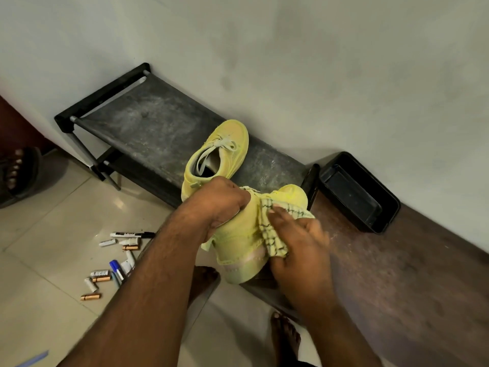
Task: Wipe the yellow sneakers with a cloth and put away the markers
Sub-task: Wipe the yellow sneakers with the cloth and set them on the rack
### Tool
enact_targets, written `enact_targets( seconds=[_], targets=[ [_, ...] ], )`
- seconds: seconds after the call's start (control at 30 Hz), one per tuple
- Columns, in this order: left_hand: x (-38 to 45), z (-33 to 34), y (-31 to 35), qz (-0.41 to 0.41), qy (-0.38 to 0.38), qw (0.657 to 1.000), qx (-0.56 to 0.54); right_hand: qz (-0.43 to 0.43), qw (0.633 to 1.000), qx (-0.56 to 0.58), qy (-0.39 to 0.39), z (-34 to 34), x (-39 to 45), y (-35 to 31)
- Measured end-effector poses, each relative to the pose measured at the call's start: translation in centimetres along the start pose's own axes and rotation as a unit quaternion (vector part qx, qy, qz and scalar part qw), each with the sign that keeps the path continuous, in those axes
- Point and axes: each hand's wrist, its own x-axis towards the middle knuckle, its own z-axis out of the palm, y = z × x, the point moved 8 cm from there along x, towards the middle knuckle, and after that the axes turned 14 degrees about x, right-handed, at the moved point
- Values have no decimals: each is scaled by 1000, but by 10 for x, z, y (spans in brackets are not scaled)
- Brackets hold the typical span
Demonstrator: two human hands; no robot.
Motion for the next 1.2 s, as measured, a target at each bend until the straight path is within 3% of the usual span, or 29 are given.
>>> enact_targets(
  seconds=[0.1,0.33,0.43,0.53,0.6,0.7,0.77,0.9,0.97,1.13,1.2],
  targets=[
    [2,-1,-1,-14,2,999,-30,-48,999,8,-19,13,-9,-23],
    [-1,-9,-1,18,0,999,48,23,999,-31,29,-24,6,32],
    [-1,-17,-2,23,-26,997,75,-68,997,-16,36,-32,-7,11],
    [0,-22,-6,17,-6,993,120,-171,984,-7,-41,-7,-19,-22],
    [0,-23,-8,7,14,990,143,-148,988,-23,-49,-1,-14,-15],
    [0,-25,-7,-6,32,988,150,-43,999,-21,3,-17,-3,22],
    [1,-25,-6,-7,36,989,146,-24,999,-9,24,-20,-2,24],
    [6,-24,-8,-20,31,992,121,-172,984,28,-32,15,-16,-35],
    [7,-23,-7,-14,22,992,125,-199,978,31,-63,23,-19,-45],
    [1,-26,-7,-27,47,993,108,-37,999,6,16,-28,3,28],
    [0,-26,-5,-31,50,993,107,-17,999,44,26,-38,4,42]
  ],
)
